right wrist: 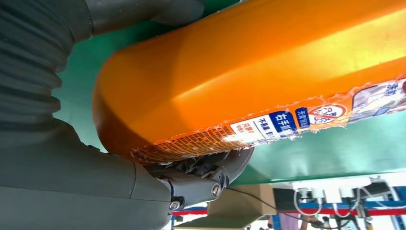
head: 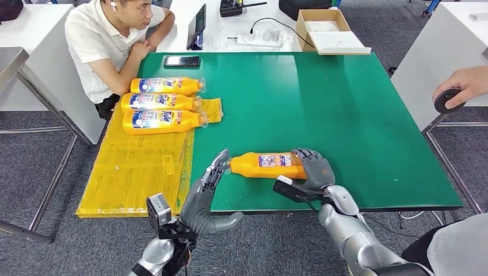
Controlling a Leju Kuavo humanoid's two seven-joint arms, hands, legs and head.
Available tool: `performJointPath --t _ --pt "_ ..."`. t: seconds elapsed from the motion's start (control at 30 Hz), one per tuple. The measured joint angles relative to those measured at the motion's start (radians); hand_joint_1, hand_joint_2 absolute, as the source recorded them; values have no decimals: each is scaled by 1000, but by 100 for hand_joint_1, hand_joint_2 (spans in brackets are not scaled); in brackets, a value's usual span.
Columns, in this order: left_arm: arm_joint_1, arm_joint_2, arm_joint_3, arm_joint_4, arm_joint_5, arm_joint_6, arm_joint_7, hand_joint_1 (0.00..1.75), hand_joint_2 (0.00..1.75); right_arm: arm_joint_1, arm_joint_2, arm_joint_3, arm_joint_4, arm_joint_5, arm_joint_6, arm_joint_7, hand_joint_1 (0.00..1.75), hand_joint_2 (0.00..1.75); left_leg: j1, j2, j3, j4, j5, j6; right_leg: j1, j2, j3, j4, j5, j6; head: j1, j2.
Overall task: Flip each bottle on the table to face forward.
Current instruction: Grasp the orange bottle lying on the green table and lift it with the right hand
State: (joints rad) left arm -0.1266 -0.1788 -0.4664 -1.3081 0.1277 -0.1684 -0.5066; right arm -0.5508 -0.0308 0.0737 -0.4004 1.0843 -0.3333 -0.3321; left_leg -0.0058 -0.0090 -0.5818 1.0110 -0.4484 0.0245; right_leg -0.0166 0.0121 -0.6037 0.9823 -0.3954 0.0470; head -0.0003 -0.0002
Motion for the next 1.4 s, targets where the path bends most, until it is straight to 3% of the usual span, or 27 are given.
performJointPath --t 0.13,0.4,0.73,0.9,1.07,1.23,1.4 --pt "-1 0 0 0 4 -9 -1 0 175 -1 -13 23 4 9 54 -19 175 175 0 1 4 0 0 0 0 0 3 0 0 0 0 0" --pt "1 0 0 -1 2 6 -1 0 175 3 -24 36 10 -5 68 -20 175 175 0 0 7 0 0 0 0 0 8 0 0 0 0 0" --pt "2 -1 4 -1 50 36 50 0 175 2 -29 35 15 -45 128 15 175 175 0 0 17 0 -3 1 0 0 13 -1 -2 1 0 0" --pt "12 -30 41 8 99 211 115 0 175 25 -28 33 14 -74 51 14 175 175 0 0 17 0 -3 1 0 0 17 -2 -2 1 0 0" --pt "36 -61 112 20 153 439 128 0 175 67 -17 19 1 -143 -76 -47 175 175 0 -1 15 0 -3 1 0 0 17 -1 -2 2 0 0" --pt "65 -75 157 21 175 516 117 0 175 98 -1 -8 -27 -210 -148 -99 175 175 0 -1 10 0 -3 1 0 0 13 -1 -2 2 0 0" --pt "106 -79 169 3 187 559 92 0 175 165 30 -45 -111 -313 -289 -151 175 175 0 -2 4 0 -3 1 0 -1 8 -1 -3 2 0 0"
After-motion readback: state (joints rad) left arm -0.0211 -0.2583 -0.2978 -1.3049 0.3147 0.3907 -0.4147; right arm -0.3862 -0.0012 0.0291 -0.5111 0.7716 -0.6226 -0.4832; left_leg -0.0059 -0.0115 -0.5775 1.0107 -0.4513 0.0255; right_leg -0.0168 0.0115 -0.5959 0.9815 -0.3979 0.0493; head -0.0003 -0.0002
